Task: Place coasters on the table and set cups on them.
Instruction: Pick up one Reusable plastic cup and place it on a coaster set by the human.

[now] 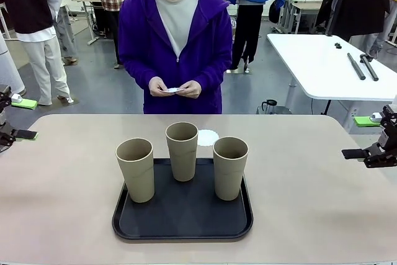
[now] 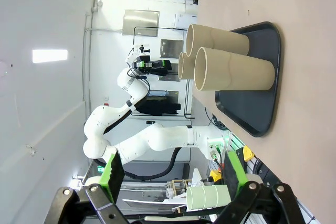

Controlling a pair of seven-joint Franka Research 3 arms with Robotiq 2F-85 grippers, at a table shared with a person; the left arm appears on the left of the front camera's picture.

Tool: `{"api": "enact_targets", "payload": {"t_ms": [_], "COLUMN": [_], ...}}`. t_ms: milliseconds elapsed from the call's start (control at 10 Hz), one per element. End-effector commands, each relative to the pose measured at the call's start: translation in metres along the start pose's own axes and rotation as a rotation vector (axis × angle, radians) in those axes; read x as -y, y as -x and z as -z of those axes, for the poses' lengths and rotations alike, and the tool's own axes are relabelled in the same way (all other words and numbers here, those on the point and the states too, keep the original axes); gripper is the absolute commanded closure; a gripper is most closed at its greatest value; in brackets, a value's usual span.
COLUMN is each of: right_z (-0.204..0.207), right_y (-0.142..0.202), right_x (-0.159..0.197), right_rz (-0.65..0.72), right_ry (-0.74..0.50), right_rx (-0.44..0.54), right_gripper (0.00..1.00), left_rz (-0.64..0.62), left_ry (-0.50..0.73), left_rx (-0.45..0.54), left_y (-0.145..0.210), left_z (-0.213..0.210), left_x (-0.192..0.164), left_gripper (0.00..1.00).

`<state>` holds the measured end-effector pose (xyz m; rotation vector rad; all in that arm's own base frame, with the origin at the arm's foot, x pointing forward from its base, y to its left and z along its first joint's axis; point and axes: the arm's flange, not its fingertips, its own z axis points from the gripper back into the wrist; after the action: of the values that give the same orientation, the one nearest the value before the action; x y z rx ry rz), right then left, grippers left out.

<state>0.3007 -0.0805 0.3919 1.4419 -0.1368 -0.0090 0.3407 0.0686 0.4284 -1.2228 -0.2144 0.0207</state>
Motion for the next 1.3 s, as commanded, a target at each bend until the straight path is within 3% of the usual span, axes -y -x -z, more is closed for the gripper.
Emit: {"api": "enact_targets", "payload": {"t_ms": [0, 1200], "right_z": [0.0003, 0.0003], "right_y": [-0.0001, -0.0001], "right_x": [-0.0011, -0.0011], "right_rz": [0.001, 0.001], "right_ry": [-0.006, -0.006], "right_rx": [-0.001, -0.001], "right_gripper": [0.0, 0.0], "left_rz": [0.01, 0.01], "left_ry": [0.008, 0.008], "left_rx": [0.003, 0.003], "left_y": [-0.0004, -0.0004], "left_z": [-0.0006, -0.0006], "left_x": [0.0002, 0.0002], "left_gripper": [0.0, 0.0]}}
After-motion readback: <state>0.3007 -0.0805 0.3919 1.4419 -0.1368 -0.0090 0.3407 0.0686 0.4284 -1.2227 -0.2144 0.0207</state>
